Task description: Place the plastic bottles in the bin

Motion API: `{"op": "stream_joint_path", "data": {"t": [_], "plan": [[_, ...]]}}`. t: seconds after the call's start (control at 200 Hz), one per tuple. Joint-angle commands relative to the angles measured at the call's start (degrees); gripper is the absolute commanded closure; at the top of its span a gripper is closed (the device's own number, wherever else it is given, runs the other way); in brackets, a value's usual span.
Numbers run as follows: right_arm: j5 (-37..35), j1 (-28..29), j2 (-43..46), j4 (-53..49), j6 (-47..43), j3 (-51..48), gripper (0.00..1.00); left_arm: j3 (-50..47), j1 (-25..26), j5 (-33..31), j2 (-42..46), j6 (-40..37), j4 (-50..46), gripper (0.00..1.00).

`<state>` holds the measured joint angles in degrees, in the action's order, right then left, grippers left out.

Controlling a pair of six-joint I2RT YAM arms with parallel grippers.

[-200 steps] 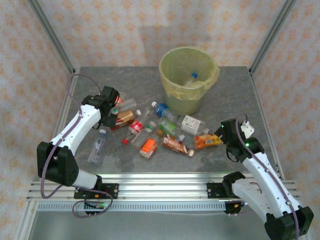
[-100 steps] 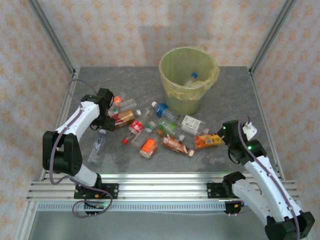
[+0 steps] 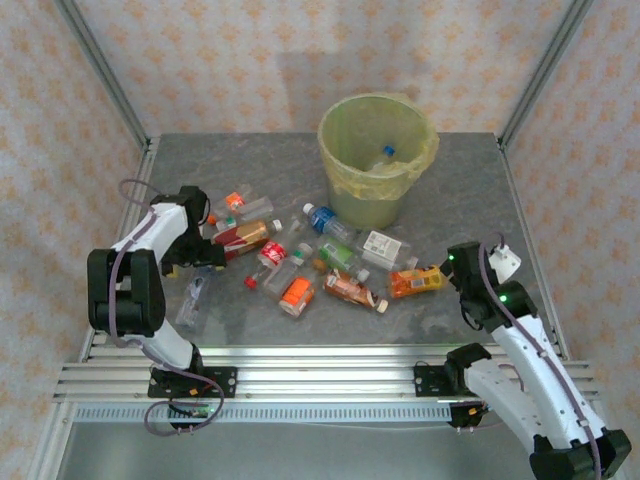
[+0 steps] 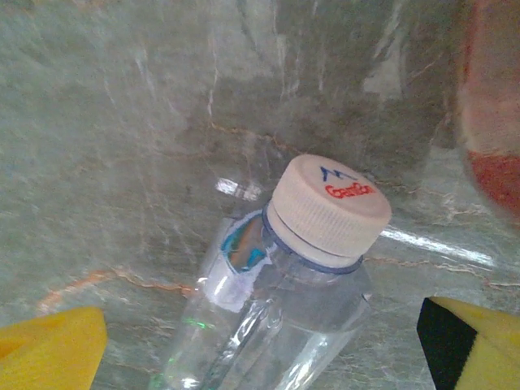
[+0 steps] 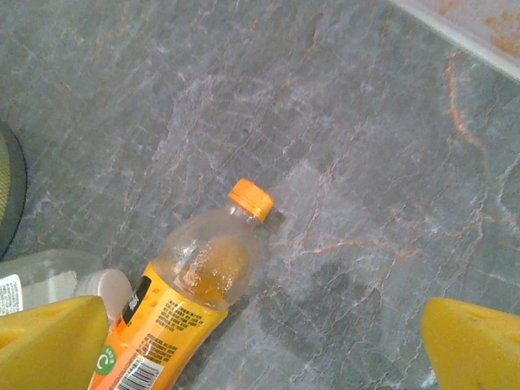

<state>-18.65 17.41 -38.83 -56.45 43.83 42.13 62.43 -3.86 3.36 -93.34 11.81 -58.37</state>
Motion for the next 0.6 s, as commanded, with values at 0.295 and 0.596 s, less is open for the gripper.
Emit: {"op": "stream_joint_path", "data": {"t": [0.295, 0.596], "plan": [[-6.87, -0.10, 3.19, -4.11, -2.95, 3.32, 0.01, -3.17, -0.11, -5.57, 3.54, 13.54, -0.08, 0.00], [-7.36, -0.14, 3.32, -4.05, -3.14, 4.01, 0.01, -4.96, -0.18, -7.06, -0.42, 14.41, 2.36, 0.00]]}}
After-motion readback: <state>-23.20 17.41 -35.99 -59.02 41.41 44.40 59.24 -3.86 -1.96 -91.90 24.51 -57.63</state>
